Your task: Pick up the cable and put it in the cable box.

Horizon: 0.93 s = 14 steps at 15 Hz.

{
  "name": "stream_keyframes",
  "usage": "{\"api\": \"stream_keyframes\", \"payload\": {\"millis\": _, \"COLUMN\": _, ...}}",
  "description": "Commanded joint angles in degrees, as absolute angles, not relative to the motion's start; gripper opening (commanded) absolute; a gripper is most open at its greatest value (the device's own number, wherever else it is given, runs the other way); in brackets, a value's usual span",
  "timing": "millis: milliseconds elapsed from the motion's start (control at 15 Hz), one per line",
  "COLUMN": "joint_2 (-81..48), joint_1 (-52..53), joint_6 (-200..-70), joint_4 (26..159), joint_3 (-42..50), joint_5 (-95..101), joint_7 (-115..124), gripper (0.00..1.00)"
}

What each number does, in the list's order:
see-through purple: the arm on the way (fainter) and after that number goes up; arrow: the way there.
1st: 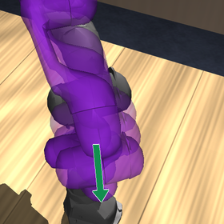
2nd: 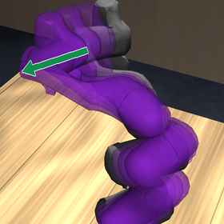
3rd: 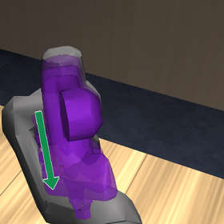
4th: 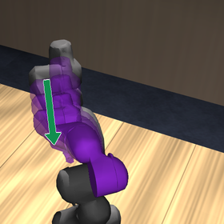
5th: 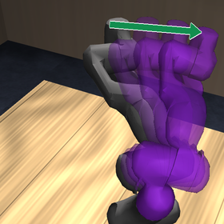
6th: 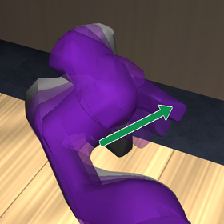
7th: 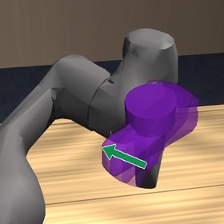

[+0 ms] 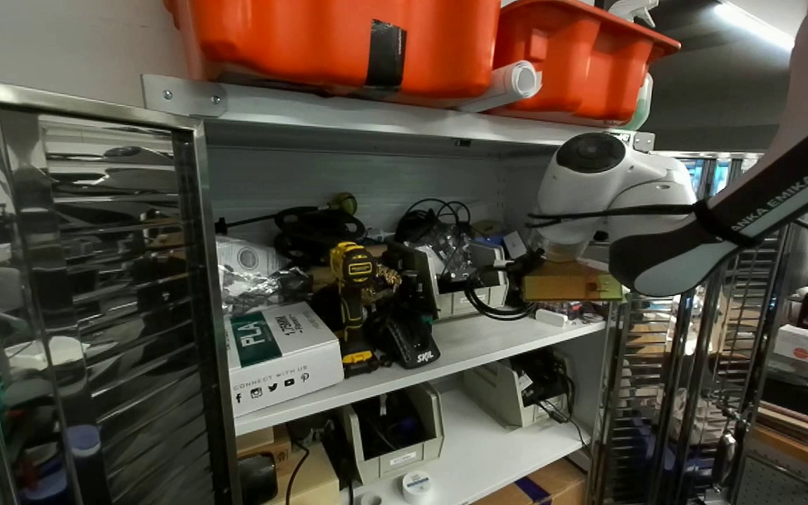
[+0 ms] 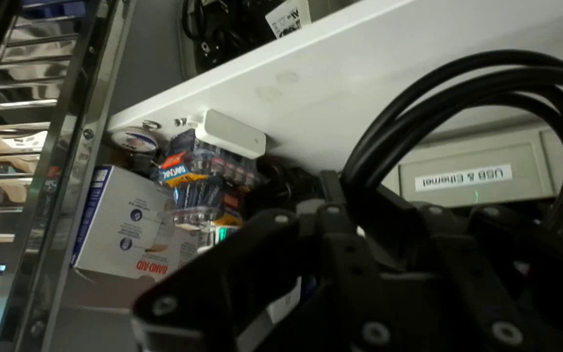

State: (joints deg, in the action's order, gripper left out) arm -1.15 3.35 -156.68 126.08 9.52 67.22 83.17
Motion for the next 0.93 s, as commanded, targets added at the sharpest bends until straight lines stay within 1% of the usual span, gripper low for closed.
{"api": "stream_keyframes", "payload": {"millis": 0, "joint_2": -2.1, "joint_1": 2.7, "joint_6": -159.1, "joint_4": 122.6, "joint_3": 10.4, "joint_5": 73.4, "joint_7": 91.5, "gripper": 0.1}}
{"api": "stream_keyframes", "payload": {"millis": 267, "joint_2": -10.9, "joint_1": 2.0, "joint_6": -161.3, "joint_4": 114.3, "joint_3": 10.2, "joint_5": 67.0, "joint_7": 88.8, "gripper": 0.1}}
{"api": "stream_keyframes", "payload": {"millis": 600, "joint_2": -21.3, "joint_1": 1.6, "joint_6": -162.7, "joint_4": 100.5, "joint_3": 7.9, "joint_5": 57.1, "joint_7": 85.6, "gripper": 0.09}}
{"api": "stream_keyframes", "payload": {"millis": 867, "joint_2": -24.2, "joint_1": 1.5, "joint_6": -162.1, "joint_4": 92.2, "joint_3": 6.5, "joint_5": 52.2, "joint_7": 84.4, "gripper": 0.09}}
